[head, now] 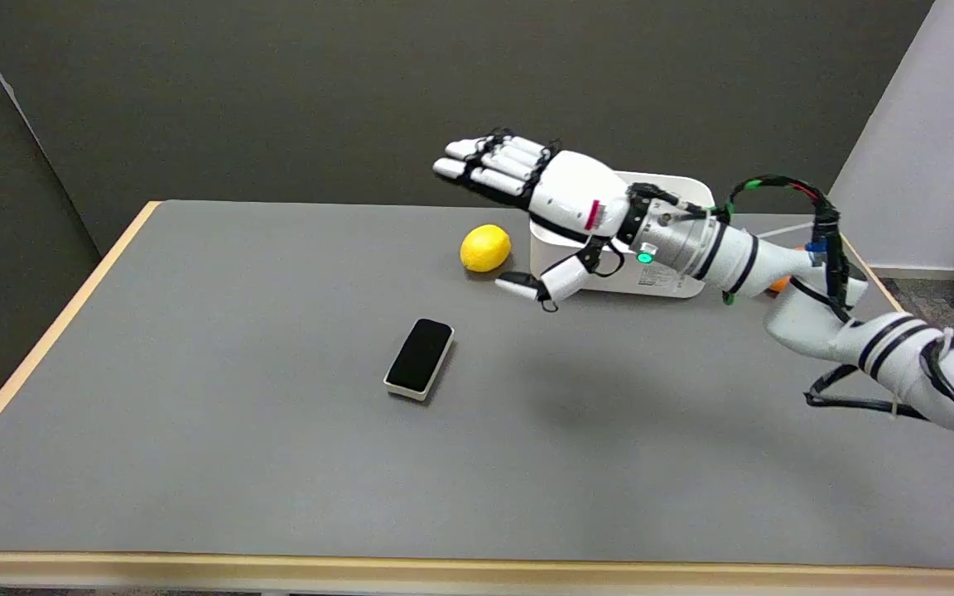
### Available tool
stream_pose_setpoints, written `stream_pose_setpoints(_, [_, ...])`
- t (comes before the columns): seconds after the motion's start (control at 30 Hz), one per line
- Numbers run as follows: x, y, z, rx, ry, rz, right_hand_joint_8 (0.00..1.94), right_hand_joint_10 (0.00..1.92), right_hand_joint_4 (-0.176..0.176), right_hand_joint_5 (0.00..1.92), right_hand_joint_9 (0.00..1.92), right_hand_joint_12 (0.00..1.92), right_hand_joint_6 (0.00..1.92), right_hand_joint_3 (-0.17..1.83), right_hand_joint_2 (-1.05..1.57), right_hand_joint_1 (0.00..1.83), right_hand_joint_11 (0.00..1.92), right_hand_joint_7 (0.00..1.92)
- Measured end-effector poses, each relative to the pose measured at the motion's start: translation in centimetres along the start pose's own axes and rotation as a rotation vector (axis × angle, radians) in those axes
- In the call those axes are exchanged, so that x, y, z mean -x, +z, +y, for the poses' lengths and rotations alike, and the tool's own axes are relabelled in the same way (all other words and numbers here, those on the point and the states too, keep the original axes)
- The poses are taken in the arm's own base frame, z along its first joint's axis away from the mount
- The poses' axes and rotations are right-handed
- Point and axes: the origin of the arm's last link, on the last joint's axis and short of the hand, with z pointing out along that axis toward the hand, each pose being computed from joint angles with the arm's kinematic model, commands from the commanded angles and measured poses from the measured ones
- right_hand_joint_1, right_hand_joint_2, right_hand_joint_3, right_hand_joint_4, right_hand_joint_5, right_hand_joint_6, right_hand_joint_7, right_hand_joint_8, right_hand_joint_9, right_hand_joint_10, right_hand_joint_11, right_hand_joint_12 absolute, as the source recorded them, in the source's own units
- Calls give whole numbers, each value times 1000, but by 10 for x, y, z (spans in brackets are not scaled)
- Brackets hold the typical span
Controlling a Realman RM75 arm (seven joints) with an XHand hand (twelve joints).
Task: Pick up the blackboard eraser.
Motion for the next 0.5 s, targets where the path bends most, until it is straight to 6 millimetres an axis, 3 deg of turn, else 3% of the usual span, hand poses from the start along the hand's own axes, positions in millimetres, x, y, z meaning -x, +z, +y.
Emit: stream_pose_setpoints(0.5, [-1, 33, -13, -163, -131, -102, -1, 130, 45, -1, -1, 341, -1, 886, 577, 724, -1, -1])
